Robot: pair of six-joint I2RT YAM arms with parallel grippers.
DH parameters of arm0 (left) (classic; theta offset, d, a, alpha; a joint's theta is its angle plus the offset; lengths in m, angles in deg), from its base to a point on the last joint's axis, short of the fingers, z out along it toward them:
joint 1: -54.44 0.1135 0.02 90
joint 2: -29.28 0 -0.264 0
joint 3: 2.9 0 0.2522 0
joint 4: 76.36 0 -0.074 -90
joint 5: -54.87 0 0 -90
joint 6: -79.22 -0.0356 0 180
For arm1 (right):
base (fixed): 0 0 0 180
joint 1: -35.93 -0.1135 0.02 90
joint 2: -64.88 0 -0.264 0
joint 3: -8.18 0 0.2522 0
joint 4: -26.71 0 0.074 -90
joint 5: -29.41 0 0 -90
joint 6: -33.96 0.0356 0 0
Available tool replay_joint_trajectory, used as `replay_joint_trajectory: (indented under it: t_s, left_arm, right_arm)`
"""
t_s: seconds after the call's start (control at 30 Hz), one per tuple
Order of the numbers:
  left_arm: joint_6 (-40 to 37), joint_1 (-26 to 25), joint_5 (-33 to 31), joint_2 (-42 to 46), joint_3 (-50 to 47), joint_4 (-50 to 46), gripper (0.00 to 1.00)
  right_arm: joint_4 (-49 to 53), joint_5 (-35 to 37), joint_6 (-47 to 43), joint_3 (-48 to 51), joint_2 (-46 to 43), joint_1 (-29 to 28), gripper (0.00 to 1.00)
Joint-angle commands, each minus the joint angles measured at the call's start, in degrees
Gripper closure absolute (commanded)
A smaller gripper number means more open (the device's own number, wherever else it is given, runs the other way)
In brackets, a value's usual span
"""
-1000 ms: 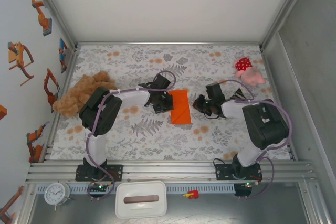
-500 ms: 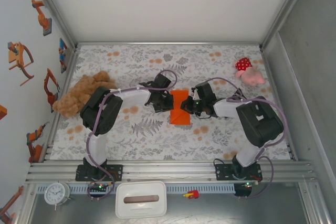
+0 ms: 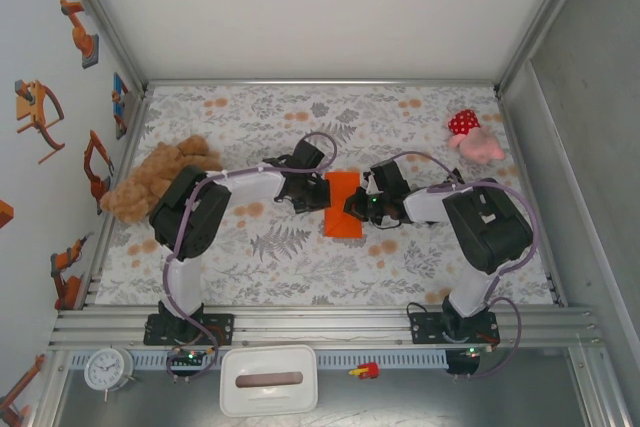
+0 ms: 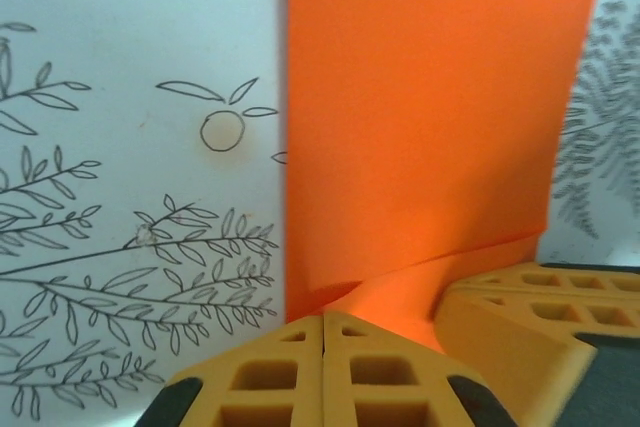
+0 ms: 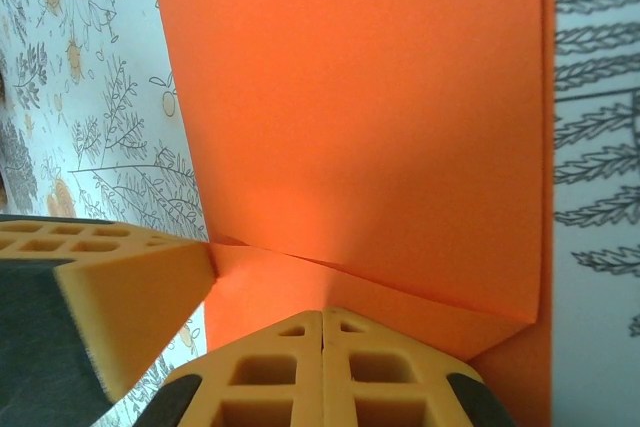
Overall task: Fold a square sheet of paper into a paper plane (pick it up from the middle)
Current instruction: Fold the triangle a second time at the center of the table.
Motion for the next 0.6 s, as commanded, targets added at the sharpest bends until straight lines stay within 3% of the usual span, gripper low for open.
replay_joint_trajectory:
  t_s: [0.0,0.57]
  left_arm:
    - [-0.5,-0.7,0.6,6.1,-2.7,4.5,0.91]
    - [3.4,-5.2,5.1,4.6,-7.5,9.0,0.96]
  right_arm:
    - [5.9,4.8,-1.4,1.6,2.0,0.0,1.0]
    - [8.3,6.0,-0.5,1.3,3.4,0.1,1.0]
